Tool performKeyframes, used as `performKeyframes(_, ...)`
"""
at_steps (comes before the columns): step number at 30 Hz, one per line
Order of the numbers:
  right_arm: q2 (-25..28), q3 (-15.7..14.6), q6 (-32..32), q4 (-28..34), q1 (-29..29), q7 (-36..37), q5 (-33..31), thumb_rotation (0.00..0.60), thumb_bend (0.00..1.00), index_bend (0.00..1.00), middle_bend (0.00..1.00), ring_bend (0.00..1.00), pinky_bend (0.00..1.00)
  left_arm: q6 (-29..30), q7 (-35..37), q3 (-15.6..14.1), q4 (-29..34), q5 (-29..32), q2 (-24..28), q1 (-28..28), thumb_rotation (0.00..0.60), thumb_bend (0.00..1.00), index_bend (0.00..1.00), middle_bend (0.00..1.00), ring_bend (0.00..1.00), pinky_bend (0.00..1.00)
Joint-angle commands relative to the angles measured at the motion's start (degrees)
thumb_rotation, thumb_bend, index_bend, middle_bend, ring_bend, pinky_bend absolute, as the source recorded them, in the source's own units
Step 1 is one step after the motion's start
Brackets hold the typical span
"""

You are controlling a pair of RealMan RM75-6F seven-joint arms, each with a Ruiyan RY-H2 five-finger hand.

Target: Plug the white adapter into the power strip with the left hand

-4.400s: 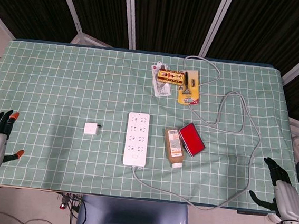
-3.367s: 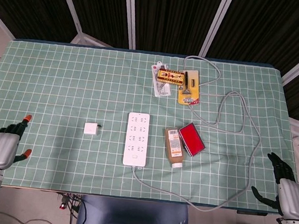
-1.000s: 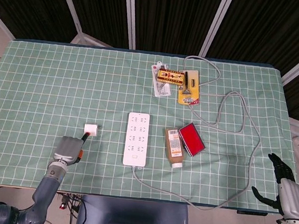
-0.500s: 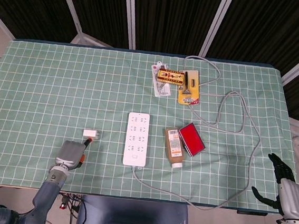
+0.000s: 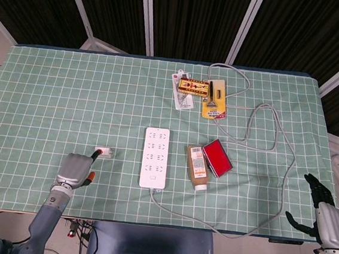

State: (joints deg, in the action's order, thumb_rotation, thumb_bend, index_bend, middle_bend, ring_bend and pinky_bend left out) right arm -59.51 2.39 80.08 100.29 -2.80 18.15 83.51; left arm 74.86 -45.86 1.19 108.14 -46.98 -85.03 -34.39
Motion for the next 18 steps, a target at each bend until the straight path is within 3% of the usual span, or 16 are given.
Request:
performKeyframes(1, 0.04, 0.00, 0.02, 0.04, 0.00, -0.02, 0.03, 0.600, 0.34, 0.00, 0.00, 0.00, 0.00, 0.57, 0.41, -0.06, 0.85, -0.63, 1.54, 0.55, 0.600, 0.41, 0.19, 0.90, 0.87, 0.93)
performKeyframes(9, -0.03, -0.07, 0.05, -0.01, 0.05, -0.10, 0.09, 0.600, 0.34, 0.00, 0.00, 0.00, 0.00, -0.52, 1.58, -0.52, -0.34, 0.96, 3.87, 1.54, 0.600, 0.42, 0.19, 0.90, 0.87, 0.93)
performKeyframes(18, -0.02, -0.06, -0.05, 0.09, 0.04, -0.12, -0.07, 0.600, 0.34, 0.00, 0.00, 0.00, 0.00, -2.63, 1.86, 0.07, -2.77, 2.85, 2.78, 1.14, 0.600, 0.42, 0.19, 0.90, 0.87, 0.93)
